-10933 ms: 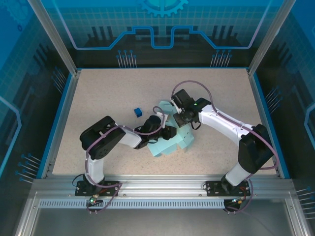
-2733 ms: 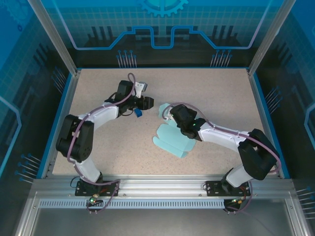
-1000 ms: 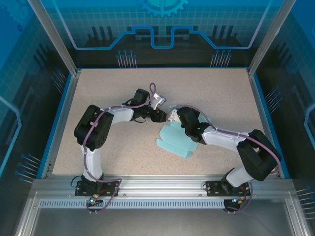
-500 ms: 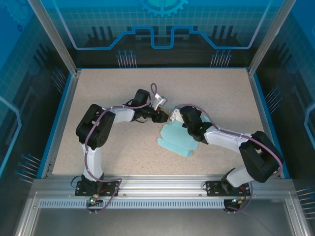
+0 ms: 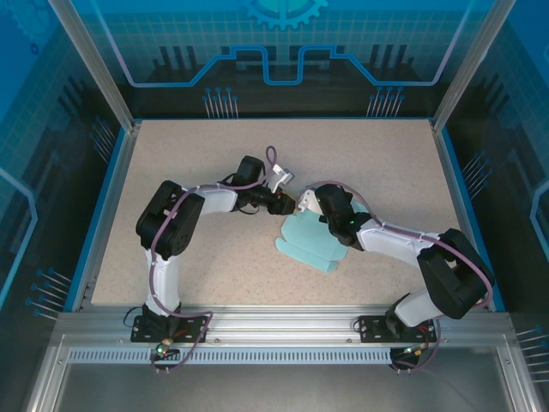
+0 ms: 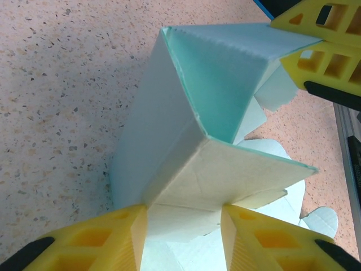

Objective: Fold the paper box

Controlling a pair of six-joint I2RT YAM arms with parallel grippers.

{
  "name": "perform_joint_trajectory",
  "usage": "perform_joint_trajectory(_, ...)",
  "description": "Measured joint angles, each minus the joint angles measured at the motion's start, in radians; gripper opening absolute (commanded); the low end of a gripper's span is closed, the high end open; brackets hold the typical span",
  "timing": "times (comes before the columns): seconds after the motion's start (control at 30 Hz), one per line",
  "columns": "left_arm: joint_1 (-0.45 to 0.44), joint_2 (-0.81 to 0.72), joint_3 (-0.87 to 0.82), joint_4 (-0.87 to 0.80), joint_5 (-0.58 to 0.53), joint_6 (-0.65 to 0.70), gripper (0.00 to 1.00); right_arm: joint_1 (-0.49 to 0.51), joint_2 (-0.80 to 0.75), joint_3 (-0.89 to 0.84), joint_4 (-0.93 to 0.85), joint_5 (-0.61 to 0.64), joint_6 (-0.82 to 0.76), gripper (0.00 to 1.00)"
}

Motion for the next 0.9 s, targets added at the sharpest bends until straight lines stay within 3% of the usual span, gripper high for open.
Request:
perform_joint_trajectory(0.43, -0.008, 0.011, 0.0, 0.048, -0.007, -0.026, 0.46, 0.0, -0.014, -0.028, 0.03, -0.016, -0.04, 0.0)
perform_joint_trajectory(0.9, -0.031, 0.013, -0.011, 0.091, -0.071, -0.039, 0.56, 0.0, -0.025, -0.039, 0.034, -0.016, -0.049, 0.0)
